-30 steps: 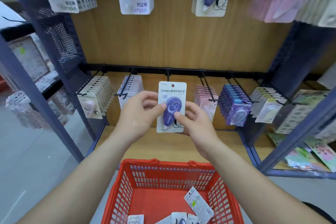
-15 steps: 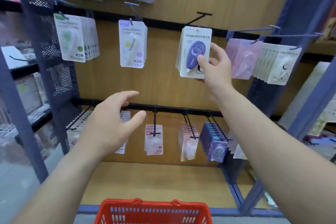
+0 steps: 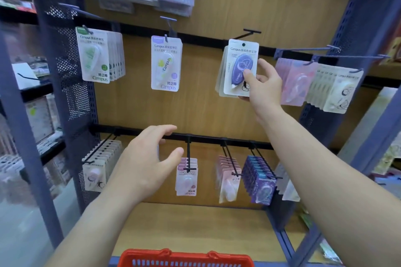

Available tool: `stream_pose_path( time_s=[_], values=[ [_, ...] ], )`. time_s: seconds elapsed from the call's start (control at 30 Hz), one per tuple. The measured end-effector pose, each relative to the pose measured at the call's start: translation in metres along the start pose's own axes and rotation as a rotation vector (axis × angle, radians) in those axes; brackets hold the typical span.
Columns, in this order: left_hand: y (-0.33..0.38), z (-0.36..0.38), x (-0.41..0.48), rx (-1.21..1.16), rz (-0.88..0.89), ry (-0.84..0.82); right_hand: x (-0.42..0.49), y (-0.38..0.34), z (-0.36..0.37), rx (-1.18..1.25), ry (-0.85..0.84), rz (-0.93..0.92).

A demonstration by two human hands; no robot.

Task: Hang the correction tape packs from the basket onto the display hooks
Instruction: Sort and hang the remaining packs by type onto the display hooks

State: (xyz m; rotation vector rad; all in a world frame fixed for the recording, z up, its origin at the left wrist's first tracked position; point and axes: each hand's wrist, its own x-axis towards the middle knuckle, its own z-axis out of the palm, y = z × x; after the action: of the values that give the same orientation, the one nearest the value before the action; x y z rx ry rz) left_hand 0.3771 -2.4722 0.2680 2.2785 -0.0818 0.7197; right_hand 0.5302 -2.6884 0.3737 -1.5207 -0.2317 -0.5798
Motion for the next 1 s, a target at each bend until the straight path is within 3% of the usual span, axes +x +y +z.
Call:
stream_pose_path(
  time_s=[0.2, 0.43, 0.63, 0.77, 1.0],
  values=[
    [-0.004, 0.001, 0.002, 0.002, -0.004, 0.005, 0.006, 0.008, 0.003, -0.015, 0.025, 0.003],
    [-0.007, 0.007, 0.004, 0.013, -0.016, -0.014, 0.017, 0.026, 0.015, -0.354, 0.029, -0.047],
    [-0.023, 0.03, -0.012, 0.043, -0.055, -0.117, -0.048, 0.084, -0.013, -0.51, -0.053, 0.023],
    [-0.061, 0.077, -0.055, 0.172, -0.099, -0.346, -0.141, 0.153, -0.06, -0.543, -0.268, 0.185],
    [-0.149, 0.2, -0.189, 0.447, -0.189, -1.031, -0.297, 0.286, -0.143, -0.61, -0.491, 0.664]
  ],
)
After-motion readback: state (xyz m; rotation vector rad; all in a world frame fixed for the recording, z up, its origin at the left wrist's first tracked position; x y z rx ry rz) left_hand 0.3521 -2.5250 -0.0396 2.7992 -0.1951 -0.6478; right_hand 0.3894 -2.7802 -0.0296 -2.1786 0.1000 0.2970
